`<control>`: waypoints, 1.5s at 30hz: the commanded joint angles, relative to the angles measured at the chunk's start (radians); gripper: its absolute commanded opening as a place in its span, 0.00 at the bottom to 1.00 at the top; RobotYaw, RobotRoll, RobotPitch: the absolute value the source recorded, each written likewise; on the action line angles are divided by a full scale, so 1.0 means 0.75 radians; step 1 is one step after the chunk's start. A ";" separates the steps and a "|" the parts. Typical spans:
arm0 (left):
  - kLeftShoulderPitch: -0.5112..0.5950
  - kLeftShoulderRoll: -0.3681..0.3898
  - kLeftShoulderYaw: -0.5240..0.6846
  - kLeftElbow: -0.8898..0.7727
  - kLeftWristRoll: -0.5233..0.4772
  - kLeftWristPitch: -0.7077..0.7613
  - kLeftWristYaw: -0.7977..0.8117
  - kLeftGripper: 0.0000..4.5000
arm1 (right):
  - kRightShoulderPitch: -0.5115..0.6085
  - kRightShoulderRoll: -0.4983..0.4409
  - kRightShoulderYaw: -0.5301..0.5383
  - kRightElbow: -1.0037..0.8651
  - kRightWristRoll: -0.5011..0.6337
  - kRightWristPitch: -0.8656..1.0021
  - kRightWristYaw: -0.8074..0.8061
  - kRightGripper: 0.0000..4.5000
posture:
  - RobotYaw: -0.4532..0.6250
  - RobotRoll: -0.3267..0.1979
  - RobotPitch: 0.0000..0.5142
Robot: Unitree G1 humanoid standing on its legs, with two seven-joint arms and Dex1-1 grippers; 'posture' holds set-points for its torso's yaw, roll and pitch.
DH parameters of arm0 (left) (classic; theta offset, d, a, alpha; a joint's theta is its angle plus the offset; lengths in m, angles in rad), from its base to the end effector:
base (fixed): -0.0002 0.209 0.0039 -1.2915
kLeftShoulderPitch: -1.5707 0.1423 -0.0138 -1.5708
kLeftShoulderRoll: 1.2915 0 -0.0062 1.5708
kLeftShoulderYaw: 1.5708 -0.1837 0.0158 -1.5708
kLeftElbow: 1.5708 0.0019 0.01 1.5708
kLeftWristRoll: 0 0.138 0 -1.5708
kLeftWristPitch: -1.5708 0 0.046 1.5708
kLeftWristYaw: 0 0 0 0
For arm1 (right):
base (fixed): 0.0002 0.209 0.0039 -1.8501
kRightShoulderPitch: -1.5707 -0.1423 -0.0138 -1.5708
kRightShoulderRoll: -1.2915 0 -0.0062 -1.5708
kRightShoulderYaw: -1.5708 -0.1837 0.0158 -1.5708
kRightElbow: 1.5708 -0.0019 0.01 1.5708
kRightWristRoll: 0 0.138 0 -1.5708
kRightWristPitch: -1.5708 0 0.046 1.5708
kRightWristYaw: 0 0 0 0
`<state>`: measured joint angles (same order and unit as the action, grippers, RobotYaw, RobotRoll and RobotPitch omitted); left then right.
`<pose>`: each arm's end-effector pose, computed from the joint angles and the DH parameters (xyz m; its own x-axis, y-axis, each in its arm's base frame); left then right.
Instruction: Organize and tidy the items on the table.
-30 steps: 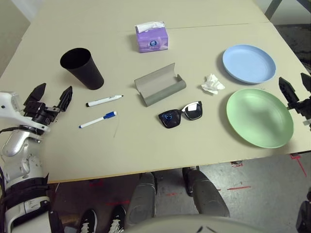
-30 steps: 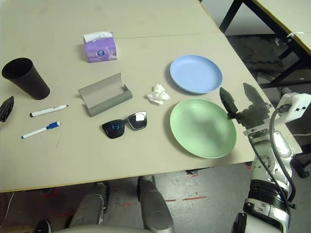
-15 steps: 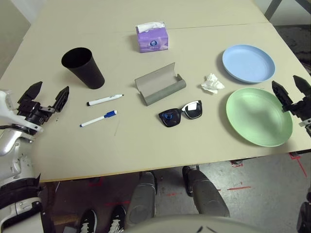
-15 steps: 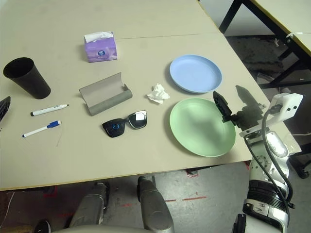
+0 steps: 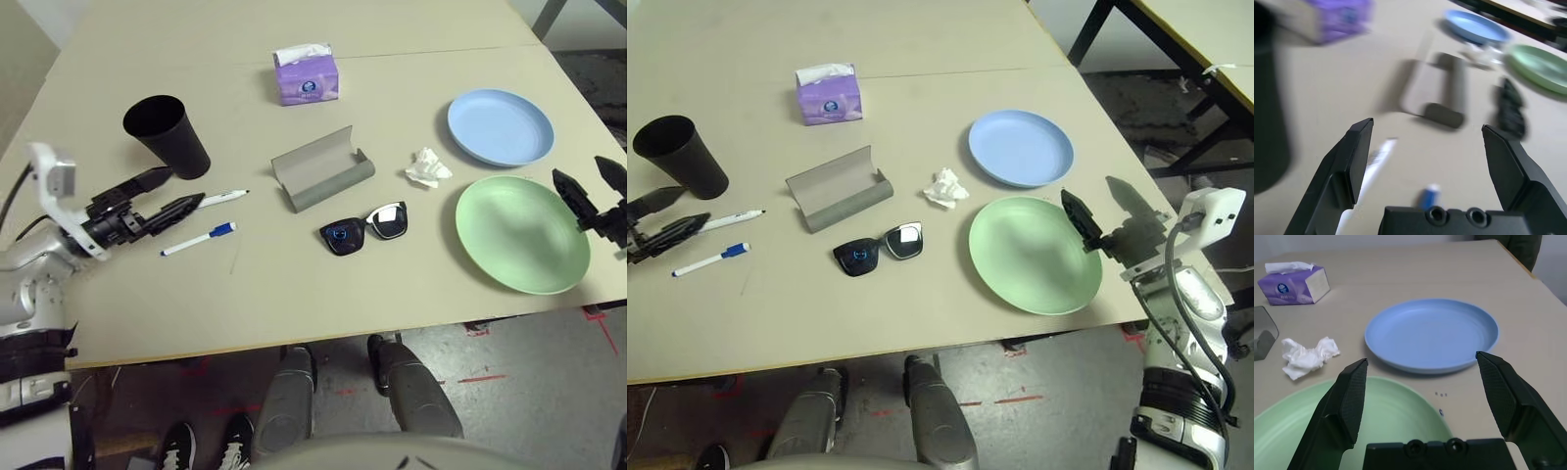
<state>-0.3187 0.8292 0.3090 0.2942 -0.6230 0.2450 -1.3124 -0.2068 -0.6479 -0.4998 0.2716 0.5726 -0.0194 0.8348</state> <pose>0.2356 0.3496 0.1688 0.5832 -0.8120 -0.0213 0.8113 0.5810 0.0652 0.2083 -0.3554 0.1391 0.9108 0.3265 0.2526 -0.3079 0.9449 -0.1111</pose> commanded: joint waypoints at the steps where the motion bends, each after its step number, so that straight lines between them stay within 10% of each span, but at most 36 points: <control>1: -0.021 0.003 -0.053 0.009 0.031 -0.014 -0.079 1.00 | 0.053 -0.018 -0.048 -0.053 0.026 0.031 0.000 0.99 | 0.20 0.62 0.50; 10: -0.124 -0.030 -0.108 0.126 0.096 -0.079 -0.151 1.00 | 0.204 -0.077 -0.175 -0.352 0.274 0.625 -0.293 0.99 | 0.15 0.62 0.51; 23: -0.267 -0.111 -0.156 0.330 0.182 -0.187 -0.188 1.00 | 0.079 -0.722 -0.342 -0.697 0.818 2.139 -0.621 0.99 | 0.06 0.62 0.53; 29: -0.271 -0.119 -0.151 0.353 0.188 -0.210 -0.197 1.00 | 0.086 -0.876 -0.184 -0.672 0.981 2.178 -0.733 0.99 | 0.08 0.62 0.52; 45: -0.256 -0.094 -0.110 0.351 0.186 -0.218 -0.177 1.00 | 0.048 -0.624 -0.143 -0.601 1.149 2.174 -1.199 0.99 | 0.11 0.62 0.49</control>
<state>-0.5294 0.7464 0.2203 0.5480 -0.4913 0.0769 -1.4412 -0.1815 -1.1218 -0.6097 -0.1785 1.4329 1.5752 -0.0371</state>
